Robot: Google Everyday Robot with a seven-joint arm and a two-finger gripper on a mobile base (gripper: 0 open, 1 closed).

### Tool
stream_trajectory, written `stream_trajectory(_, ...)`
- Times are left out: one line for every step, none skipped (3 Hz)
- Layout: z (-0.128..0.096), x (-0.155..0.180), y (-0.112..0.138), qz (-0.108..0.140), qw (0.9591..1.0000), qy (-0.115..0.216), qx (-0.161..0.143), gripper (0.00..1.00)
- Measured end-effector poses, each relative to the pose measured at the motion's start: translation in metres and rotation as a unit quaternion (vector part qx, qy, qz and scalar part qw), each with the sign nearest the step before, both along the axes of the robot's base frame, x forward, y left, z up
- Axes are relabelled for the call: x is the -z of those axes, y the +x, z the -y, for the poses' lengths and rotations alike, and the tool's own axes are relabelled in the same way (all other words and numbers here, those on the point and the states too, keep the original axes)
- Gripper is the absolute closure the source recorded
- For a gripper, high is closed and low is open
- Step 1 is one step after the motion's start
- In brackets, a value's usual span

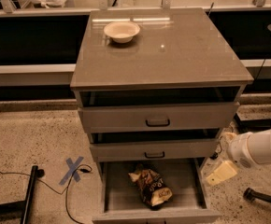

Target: Pick brown chip bag from bottom drawer and place on counter

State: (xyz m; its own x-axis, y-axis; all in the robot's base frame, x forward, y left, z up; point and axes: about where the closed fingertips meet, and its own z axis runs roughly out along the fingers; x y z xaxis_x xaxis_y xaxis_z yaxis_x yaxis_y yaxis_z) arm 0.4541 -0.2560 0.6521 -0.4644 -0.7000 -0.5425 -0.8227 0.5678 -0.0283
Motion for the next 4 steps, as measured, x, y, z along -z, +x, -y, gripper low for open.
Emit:
stream_trajectory(0.001,0.066,0.000,0.000,0.9989,0.035,0.030,0.00)
stream_trajectory(0.005,0.119,-0.001,0.017,0.9971,0.060,0.045,0.00)
stream_trajectory(0.003,0.121,-0.001,0.014,0.9972,0.059,0.043,0.00)
stream_trajectory(-0.010,0.150,0.010,0.003,0.9964,0.072,0.045,0.00)
